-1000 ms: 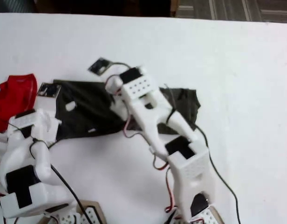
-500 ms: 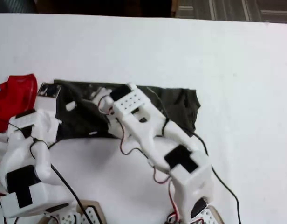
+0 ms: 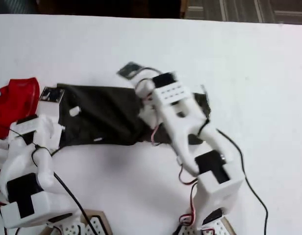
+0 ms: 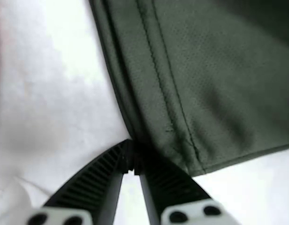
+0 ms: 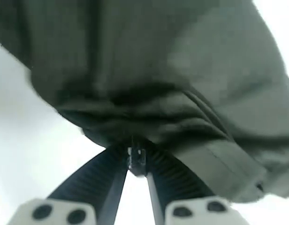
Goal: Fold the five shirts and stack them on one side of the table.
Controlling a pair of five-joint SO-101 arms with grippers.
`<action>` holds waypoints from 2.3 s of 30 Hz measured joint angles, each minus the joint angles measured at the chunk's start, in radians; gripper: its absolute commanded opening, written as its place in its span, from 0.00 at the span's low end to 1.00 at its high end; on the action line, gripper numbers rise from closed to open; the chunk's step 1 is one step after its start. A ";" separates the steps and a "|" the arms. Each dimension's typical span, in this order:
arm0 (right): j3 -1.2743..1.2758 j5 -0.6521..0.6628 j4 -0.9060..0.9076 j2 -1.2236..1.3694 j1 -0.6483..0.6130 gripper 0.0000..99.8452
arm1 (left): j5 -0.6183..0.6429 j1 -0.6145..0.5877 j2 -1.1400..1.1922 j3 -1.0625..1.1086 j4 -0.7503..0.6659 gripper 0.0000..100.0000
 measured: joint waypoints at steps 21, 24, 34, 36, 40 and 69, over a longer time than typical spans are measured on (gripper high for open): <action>0.000 -0.002 0.044 -0.023 0.123 0.02 | 0.000 0.000 0.000 0.000 0.000 0.03; 0.015 -0.002 0.051 -0.025 0.110 0.02 | 0.000 0.000 0.000 0.000 0.000 0.03; 0.054 -0.002 -0.163 0.021 0.041 0.02 | 0.000 0.000 0.000 0.000 0.000 0.03; 0.060 -0.002 -0.183 0.026 0.037 0.02 | 0.000 0.000 0.000 0.000 0.000 0.03; 0.061 -0.002 -0.189 0.028 0.040 0.02 | 0.000 0.000 0.000 0.000 0.000 0.03; 0.052 -0.002 0.150 -0.442 0.307 0.02 | 0.213 0.043 -0.035 -0.334 0.241 0.24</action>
